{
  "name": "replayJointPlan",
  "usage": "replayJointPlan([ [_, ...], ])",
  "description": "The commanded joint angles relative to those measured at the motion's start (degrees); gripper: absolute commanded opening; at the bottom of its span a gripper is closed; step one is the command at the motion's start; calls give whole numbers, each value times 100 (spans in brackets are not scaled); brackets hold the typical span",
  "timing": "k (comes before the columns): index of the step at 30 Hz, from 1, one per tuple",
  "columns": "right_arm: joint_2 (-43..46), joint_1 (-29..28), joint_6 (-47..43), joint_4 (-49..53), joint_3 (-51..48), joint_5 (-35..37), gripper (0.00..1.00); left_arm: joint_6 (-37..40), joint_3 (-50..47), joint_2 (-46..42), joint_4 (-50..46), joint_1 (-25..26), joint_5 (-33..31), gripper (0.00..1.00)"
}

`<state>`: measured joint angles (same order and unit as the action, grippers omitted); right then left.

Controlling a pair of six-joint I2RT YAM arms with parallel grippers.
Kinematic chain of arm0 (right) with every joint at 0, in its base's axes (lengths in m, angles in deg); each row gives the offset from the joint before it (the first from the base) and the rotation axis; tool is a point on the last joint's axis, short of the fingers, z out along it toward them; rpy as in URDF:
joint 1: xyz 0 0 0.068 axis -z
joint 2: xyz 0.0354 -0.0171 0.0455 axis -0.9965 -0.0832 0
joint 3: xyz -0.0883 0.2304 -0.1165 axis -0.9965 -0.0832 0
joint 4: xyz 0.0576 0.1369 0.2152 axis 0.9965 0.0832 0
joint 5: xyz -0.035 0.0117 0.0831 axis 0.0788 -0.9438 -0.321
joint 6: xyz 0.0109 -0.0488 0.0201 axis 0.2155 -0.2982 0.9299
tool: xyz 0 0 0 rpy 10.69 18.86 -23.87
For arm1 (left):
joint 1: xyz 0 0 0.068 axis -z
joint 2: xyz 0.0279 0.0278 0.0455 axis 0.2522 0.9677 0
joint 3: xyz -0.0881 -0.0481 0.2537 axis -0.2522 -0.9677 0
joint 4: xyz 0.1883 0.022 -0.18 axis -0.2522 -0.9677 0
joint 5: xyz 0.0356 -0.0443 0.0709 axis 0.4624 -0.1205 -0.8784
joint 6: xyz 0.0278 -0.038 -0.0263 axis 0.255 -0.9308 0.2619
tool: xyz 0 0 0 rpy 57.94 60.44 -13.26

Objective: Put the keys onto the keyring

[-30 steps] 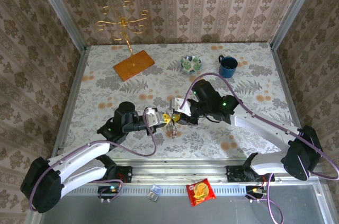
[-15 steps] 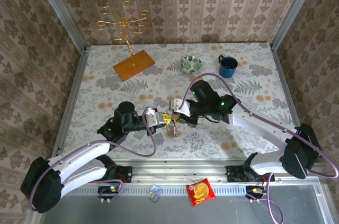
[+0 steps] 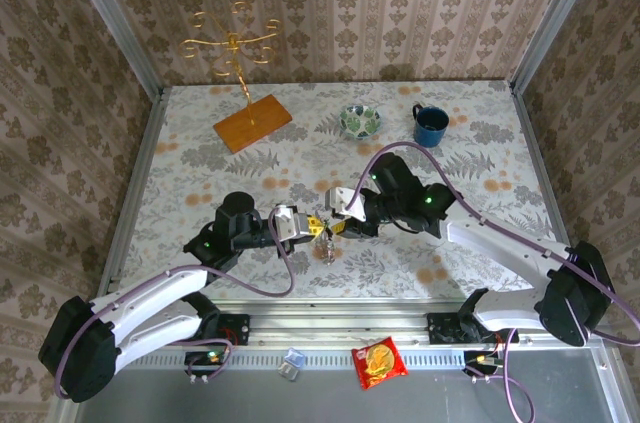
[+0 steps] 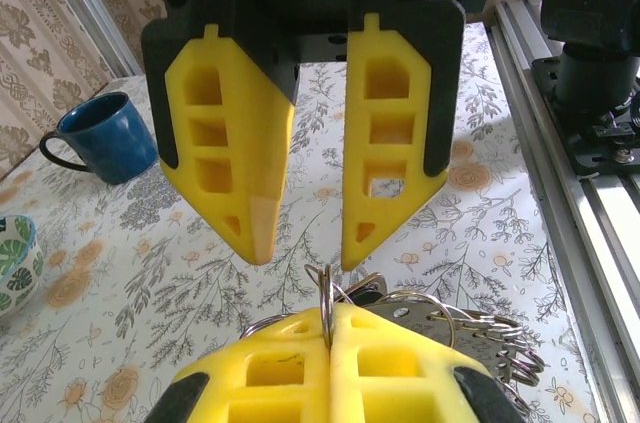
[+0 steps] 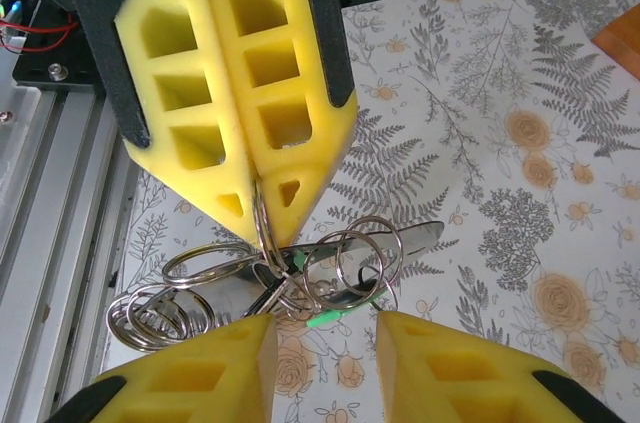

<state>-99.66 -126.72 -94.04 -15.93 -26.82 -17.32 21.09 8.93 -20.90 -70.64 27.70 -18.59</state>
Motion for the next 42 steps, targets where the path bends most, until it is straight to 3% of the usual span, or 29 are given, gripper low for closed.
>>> replayJointPlan([
  [1, -110, 4, -131, 80, 218, -227, 31, -4, 12, -25, 284, -23, 207, 0],
  [16, -147, -11, -99, 99, 252, -494, 20, 12, 35, 3, 285, -38, 254, 0],
  [25, -304, -16, -220, 513, 345, -497, 0, 18, 53, -41, 277, -56, 265, 0],
  [33, -589, -19, -82, 610, 594, -249, 0, 17, 53, -3, 348, -56, 256, 0],
  [39, -157, 44, 208, 17, 226, -207, 26, 4, -30, -77, 346, -69, 166, 0],
  [42, 39, 57, 290, -50, -23, -121, 31, -99, -109, -130, 454, -65, 155, 0],
])
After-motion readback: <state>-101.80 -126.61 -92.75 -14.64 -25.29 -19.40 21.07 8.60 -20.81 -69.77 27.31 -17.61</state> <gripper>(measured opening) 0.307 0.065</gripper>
